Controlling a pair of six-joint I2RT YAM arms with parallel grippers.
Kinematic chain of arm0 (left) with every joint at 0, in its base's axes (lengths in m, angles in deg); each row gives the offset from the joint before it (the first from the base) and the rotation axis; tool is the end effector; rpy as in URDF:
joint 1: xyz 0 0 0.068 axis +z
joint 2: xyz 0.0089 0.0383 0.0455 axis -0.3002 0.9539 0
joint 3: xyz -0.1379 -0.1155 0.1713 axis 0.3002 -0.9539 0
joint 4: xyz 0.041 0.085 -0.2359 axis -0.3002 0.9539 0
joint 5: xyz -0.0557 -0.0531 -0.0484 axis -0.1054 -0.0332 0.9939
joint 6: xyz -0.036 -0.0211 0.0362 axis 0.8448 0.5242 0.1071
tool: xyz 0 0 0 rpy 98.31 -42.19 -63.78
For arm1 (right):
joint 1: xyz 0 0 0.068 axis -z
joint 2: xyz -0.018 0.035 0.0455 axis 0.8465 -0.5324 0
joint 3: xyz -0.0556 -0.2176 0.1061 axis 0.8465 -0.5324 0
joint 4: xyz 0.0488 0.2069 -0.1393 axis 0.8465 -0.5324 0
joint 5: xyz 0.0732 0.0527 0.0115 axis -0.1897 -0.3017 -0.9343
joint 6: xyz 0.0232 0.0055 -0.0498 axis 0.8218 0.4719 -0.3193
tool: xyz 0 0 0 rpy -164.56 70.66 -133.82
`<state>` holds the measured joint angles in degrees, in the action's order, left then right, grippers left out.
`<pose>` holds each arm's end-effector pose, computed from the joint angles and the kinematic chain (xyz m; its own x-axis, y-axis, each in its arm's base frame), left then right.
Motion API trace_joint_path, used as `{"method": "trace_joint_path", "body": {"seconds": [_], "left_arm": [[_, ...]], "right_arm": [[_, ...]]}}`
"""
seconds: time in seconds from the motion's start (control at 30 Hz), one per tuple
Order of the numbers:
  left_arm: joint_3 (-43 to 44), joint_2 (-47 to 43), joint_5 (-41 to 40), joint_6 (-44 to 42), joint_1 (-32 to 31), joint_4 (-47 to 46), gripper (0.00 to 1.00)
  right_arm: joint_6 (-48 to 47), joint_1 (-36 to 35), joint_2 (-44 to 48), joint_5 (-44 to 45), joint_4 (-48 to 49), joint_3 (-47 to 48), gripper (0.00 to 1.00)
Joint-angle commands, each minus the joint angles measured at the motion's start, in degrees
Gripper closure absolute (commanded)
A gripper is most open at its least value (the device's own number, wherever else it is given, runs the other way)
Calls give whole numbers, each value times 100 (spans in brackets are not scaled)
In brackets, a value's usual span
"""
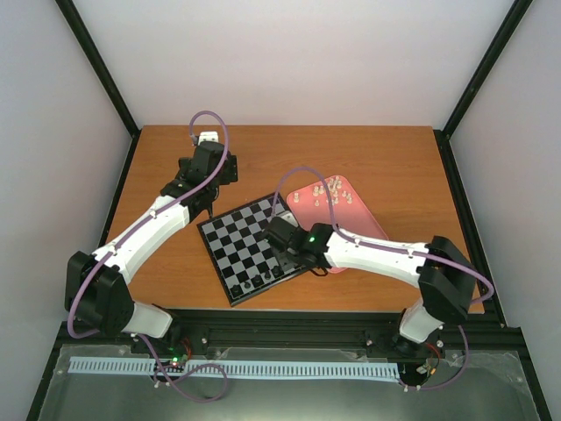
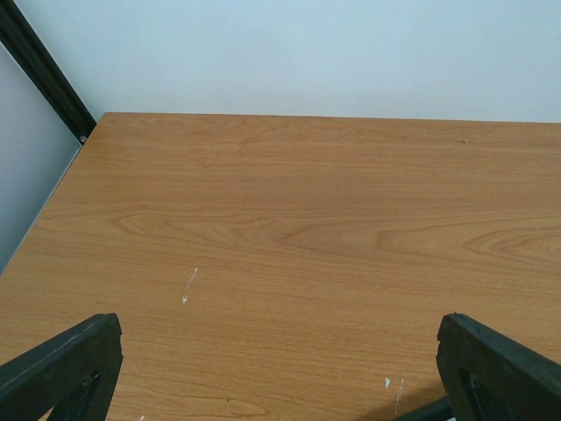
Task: Set up the chess pieces on the board
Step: Pick up the chess piece from the storage box.
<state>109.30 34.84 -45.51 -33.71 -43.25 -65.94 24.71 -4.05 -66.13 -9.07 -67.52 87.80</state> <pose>0.2919 -0.1195 0.2899 -0.4712 -0.0241 -0.8817 -0.1489 0.9875 0.0526 0.1571 0.2702 0.1959 -0.7599 -0.4403 -0.4781 -0.4781 0.8770 -0.0477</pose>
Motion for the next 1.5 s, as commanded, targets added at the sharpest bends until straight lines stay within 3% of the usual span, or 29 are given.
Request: {"method": "trace_joint_path", "body": {"seconds": [0.0,0.3,0.53,0.77,1.13,1.27,1.47], "left_arm": [[200,-143,42,-40,-50,-126,0],[216,-93,77,-44,-50,-144,0],[210,-51,87,-39,-50,-160,0],[223,-17,80,-39,-50,-160,0],[248,111,3,-61,-46,-160,0],[288,170,13,-70,-50,-152,0],[276,150,-37,-92,-50,-160,0]], "right_arm": [[191,259,394,629,-323,-221,42],[131,2086,1328,658,15,-1616,44],[-208,2998,1249,460,450,-1983,46],[-603,3534,822,204,884,-1913,51],[-757,3736,342,-139,1128,-1749,59],[-766,3790,213,-217,1159,-1716,69],[-771,3824,157,-246,1148,-1691,75]]}}
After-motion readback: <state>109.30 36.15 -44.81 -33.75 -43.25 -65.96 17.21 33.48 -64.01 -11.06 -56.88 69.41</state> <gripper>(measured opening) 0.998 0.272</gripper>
